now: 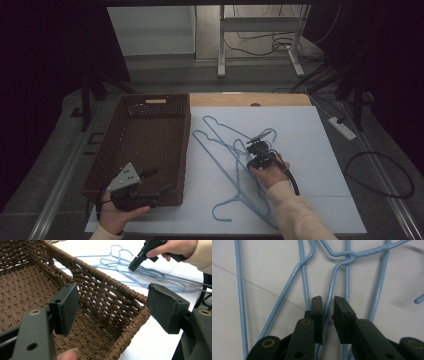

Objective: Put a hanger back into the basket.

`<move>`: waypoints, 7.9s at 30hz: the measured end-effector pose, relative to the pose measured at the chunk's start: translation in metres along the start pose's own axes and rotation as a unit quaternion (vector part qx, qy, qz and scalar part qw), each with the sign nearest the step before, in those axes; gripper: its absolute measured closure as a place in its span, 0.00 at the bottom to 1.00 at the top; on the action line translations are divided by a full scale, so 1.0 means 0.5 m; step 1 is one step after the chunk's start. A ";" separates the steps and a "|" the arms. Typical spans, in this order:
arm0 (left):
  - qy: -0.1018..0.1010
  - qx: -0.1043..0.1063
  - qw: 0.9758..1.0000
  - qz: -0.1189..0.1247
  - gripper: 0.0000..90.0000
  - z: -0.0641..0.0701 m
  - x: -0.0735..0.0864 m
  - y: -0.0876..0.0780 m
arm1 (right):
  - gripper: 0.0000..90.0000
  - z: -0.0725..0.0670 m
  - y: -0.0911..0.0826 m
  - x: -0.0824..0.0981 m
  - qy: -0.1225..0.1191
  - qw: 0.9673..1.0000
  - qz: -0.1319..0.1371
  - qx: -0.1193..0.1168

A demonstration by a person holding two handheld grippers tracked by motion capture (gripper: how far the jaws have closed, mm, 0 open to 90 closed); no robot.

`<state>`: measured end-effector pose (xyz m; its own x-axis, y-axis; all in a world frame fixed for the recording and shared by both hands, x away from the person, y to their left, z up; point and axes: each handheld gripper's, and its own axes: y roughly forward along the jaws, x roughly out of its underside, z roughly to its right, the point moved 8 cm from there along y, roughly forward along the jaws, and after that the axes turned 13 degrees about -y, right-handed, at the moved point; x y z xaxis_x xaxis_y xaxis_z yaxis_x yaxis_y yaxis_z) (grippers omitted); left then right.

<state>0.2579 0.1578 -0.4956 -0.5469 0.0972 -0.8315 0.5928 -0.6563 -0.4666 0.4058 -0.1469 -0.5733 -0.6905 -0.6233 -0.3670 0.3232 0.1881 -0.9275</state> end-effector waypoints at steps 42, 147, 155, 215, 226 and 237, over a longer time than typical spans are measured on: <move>0.007 -0.011 1.000 -0.002 0.30 0.003 -0.009 0.001 | 0.98 0.026 -0.191 0.051 -0.057 0.967 0.228 -0.102; 0.222 0.052 0.956 -0.183 0.97 0.170 -0.187 0.258 | 0.84 0.065 -0.339 0.086 -0.121 0.916 0.364 -0.115; 0.170 0.065 0.972 -0.152 0.97 0.155 -0.199 0.225 | 0.57 0.089 -0.352 0.084 -0.089 0.904 0.409 -0.090; -0.036 -0.131 0.990 0.046 0.97 -0.185 -0.201 -0.131 | 0.33 0.120 -0.201 0.176 -0.065 0.939 0.334 -0.048; -0.055 -0.145 0.987 0.032 0.97 -0.244 -0.159 -0.155 | 0.33 0.121 -0.192 0.178 -0.063 0.943 0.324 -0.050; -0.055 -0.143 0.988 0.006 0.97 -0.255 -0.129 -0.132 | 0.32 0.120 -0.186 0.180 -0.064 0.945 0.317 -0.051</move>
<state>0.3292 0.2901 -0.4493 -0.5908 -0.0024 -0.8068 0.7336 -0.4179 -0.5359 0.3524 -0.2662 -0.5157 -0.2924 -0.4460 -0.8459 0.5769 0.6232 -0.5280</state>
